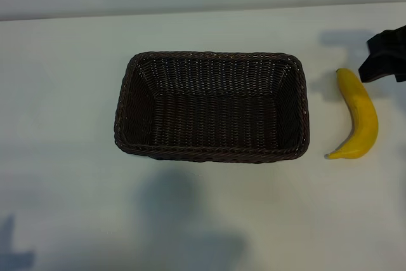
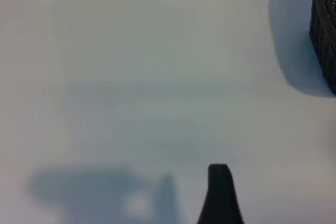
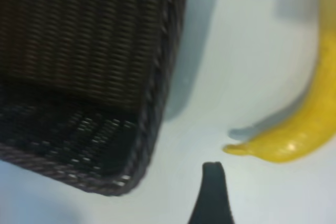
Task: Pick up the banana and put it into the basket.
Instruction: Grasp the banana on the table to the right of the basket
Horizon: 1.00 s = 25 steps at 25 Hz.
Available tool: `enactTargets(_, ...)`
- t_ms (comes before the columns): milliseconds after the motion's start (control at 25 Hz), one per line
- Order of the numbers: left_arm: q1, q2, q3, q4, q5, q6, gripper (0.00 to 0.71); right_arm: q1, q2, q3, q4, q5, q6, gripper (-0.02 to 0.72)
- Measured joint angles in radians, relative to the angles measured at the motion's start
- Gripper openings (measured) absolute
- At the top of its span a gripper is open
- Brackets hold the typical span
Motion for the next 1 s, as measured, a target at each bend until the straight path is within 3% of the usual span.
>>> enactTargets(120,0.000,0.000,0.000,0.000,0.000,0.000,0.558,0.071,0.026,-0.033,-0.166,0.011,0.154,0.584)
enactTargets(280,0.000,0.000,0.000,0.000,0.000,0.000,0.558,0.111,0.065,-0.055,-0.294,0.012,0.311,0.584)
enactTargets(440,0.000,0.000,0.000,0.000,0.000,0.000,0.558,0.114,0.122,-0.061,-0.314,0.011,0.357,0.584)
enactTargets(1000,0.000,0.000,0.000,0.000,0.000,-0.002,0.558,0.114,0.279,-0.061,-0.329,-0.096,0.351,0.584)
